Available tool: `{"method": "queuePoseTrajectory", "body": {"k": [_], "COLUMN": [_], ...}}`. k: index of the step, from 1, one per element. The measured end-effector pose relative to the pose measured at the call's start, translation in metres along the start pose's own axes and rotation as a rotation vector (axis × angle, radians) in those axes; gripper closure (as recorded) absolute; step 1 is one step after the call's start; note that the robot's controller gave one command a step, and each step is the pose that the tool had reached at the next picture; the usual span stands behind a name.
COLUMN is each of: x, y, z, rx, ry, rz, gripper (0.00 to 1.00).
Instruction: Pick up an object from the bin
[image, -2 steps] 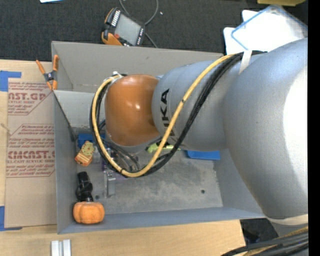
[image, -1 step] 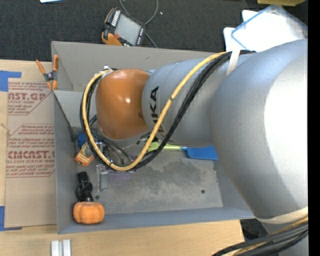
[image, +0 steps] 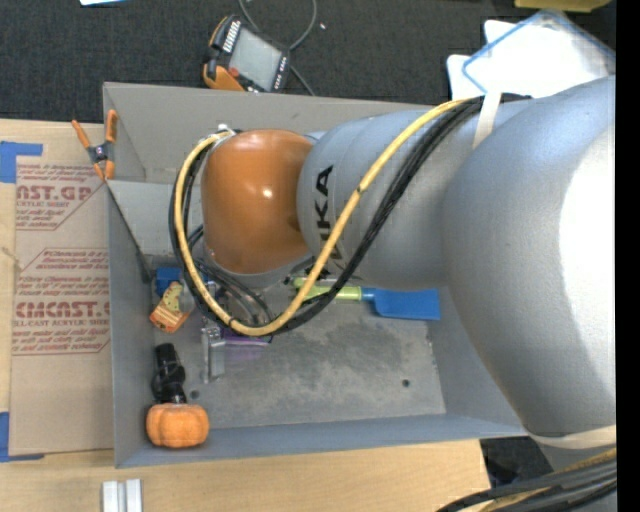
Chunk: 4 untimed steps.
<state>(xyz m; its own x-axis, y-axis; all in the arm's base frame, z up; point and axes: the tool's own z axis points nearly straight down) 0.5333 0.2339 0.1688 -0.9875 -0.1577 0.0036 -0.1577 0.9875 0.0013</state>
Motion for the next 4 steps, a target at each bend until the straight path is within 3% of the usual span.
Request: {"method": "queuePoseTrajectory", "body": {"k": [1,2,3,4], "x": [0.02,0.011,0.024,-0.004], "y": [0.015,-0.009,0.001,-0.015], "z": [0.071,-0.026,0.042,-0.006], "rx": [-0.001,-0.001,-0.002,-0.004], "ry": [-0.014,-0.009,-0.006,-0.014], "rz": [-0.152,-0.09,-0.312,-0.103], "gripper": [0.0,0.0,0.0,0.0]}}
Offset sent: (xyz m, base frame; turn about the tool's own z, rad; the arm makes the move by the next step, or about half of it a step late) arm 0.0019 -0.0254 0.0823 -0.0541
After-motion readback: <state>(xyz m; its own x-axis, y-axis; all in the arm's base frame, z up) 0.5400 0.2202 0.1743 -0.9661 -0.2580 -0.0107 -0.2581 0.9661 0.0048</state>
